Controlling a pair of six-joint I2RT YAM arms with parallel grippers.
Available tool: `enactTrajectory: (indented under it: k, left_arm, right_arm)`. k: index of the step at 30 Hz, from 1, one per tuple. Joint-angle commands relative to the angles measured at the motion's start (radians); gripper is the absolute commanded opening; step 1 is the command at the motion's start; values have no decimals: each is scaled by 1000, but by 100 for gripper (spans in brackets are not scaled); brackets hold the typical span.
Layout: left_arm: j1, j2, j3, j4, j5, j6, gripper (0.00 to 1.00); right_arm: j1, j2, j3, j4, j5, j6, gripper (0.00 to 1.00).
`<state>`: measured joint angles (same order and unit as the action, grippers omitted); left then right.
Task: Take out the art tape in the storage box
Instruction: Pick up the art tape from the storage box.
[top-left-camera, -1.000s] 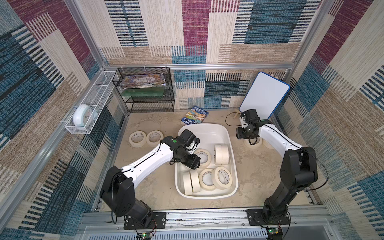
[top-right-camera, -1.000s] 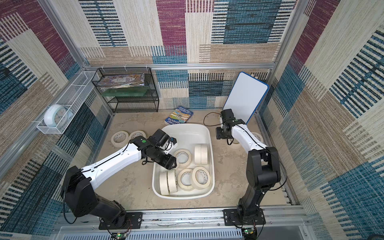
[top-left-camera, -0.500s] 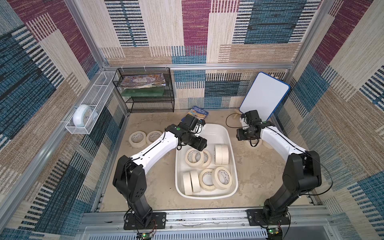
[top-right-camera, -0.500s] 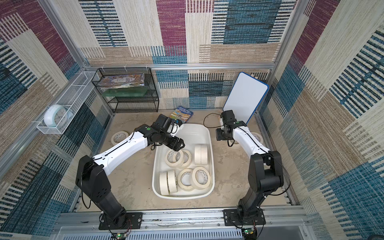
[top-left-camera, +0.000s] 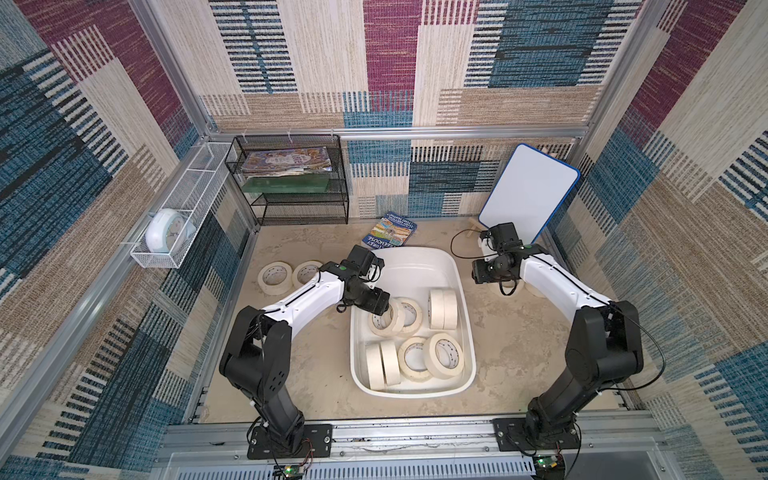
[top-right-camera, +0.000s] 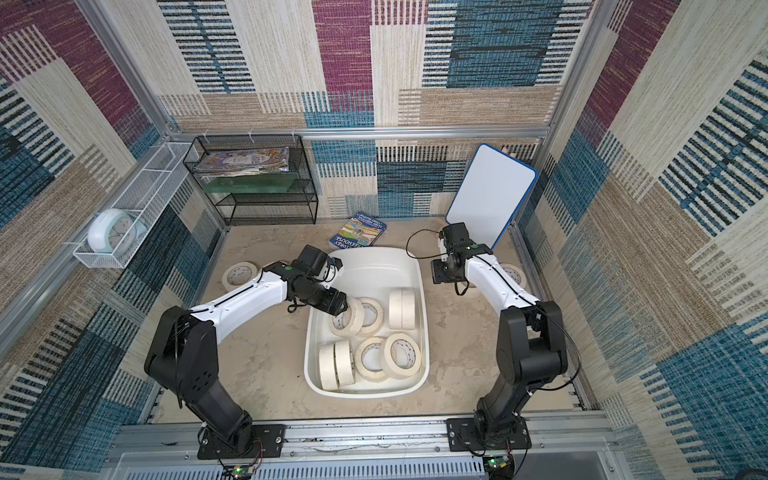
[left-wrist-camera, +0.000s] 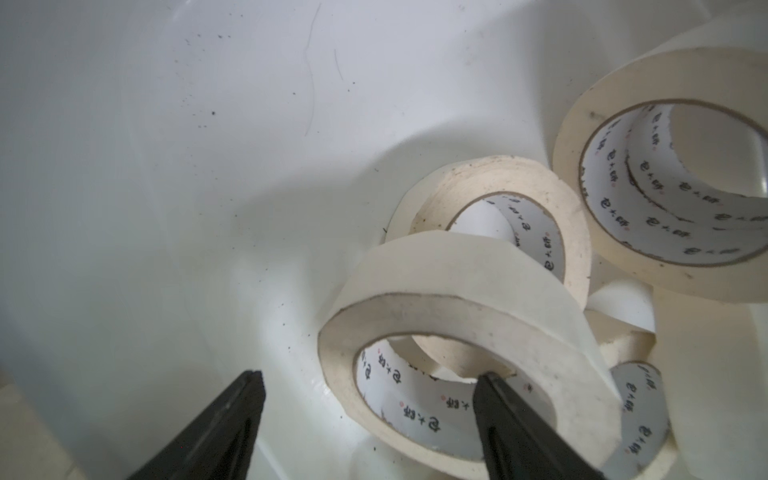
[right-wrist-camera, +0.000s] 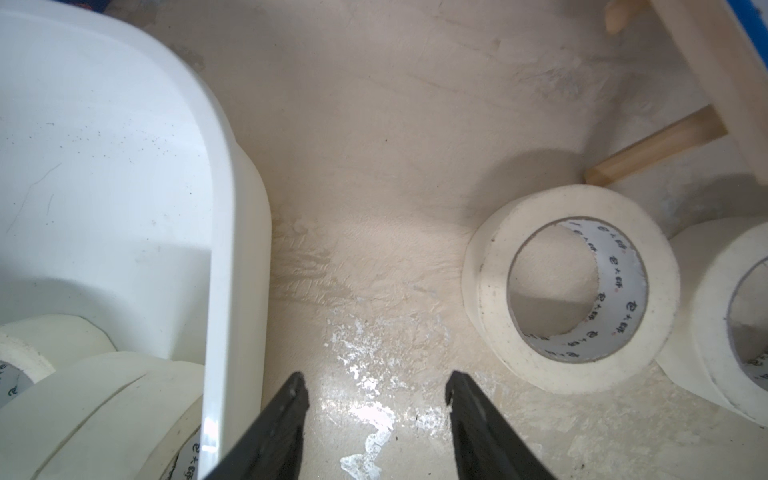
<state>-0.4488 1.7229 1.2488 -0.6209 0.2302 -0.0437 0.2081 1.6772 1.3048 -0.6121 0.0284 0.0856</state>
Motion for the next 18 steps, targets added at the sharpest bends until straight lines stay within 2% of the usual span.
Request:
enactTrajectory:
  k: [1, 7, 10, 13, 18]
  left_arm:
    - [13, 36, -7, 41, 36, 11, 85]
    - [23, 89, -1, 119, 104, 19, 85]
    - [22, 112, 30, 122, 135, 13, 82]
    - [23, 129, 57, 97, 138, 18, 73]
    - [23, 126, 63, 70, 121, 24, 47]
  right_arm:
    - [1, -6, -1, 12, 0, -7, 59]
    - [1, 6, 1, 11, 4, -6, 59]
    - [1, 9, 1, 9, 5, -6, 59]
    - [1, 9, 2, 5, 10, -7, 59]
    - [1, 7, 4, 4, 10, -8, 58]
